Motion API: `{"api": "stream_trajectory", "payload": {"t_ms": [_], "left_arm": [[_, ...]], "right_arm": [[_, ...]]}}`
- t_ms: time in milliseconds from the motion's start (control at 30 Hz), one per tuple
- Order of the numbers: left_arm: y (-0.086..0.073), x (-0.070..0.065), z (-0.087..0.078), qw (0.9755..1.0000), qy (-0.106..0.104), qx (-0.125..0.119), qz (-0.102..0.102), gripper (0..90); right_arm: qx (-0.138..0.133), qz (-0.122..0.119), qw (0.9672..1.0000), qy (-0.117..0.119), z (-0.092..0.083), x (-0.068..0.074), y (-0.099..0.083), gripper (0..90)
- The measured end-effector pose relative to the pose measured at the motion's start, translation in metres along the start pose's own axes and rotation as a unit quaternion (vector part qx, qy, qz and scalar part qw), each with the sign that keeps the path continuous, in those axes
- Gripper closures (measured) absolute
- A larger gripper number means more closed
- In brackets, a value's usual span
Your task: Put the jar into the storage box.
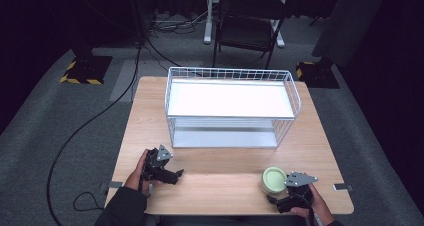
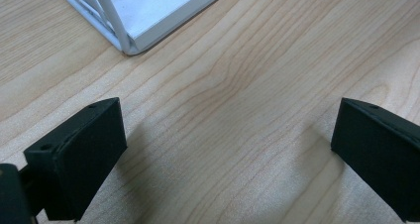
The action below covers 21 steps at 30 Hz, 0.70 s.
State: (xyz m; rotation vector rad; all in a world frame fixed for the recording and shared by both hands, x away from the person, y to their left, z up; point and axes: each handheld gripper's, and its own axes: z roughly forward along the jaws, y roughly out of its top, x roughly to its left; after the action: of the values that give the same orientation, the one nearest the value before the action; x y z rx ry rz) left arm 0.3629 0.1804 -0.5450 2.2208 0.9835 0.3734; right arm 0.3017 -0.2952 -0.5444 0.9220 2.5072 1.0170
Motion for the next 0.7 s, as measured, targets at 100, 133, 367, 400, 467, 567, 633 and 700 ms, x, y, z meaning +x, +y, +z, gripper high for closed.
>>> {"api": "stream_trajectory", "payload": {"t_ms": [100,133,367,400,467,567,633,700], "left_arm": [[0.0,0.0,0.0,1.0,0.0,0.0,0.0,0.4],[0.0,0.0,0.0,1.0,0.0,0.0,0.0,0.4],[0.0,0.0,0.0,1.0,0.0,0.0,0.0,0.4],[0.0,0.0,0.0,1.0,0.0,0.0,0.0,0.4],[0.0,0.0,0.0,1.0,0.0,0.0,0.0,0.4],[0.0,0.0,0.0,1.0,0.0,0.0,0.0,0.4],[0.0,0.0,0.0,1.0,0.0,0.0,0.0,0.4],[0.0,0.0,0.0,1.0,0.0,0.0,0.0,0.4]], "right_arm": [[0.002,-0.001,1.0,-0.003,-0.001,0.001,0.001,2.3],[0.004,-0.004,1.0,-0.002,-0.002,0.002,0.002,2.4],[0.0,-0.012,0.9999,-0.007,-0.006,0.003,0.005,2.4],[0.0,-0.012,0.9999,-0.007,-0.006,0.003,0.005,2.4],[-0.004,-0.012,0.9999,-0.007,-0.008,0.003,0.007,2.0],[-0.009,-0.013,0.9999,-0.005,-0.009,0.003,0.008,2.0],[-0.013,-0.012,0.9998,-0.002,-0.009,0.004,0.01,2.1],[-0.014,-0.01,0.9998,0.001,-0.009,0.004,0.011,2.1]]}}
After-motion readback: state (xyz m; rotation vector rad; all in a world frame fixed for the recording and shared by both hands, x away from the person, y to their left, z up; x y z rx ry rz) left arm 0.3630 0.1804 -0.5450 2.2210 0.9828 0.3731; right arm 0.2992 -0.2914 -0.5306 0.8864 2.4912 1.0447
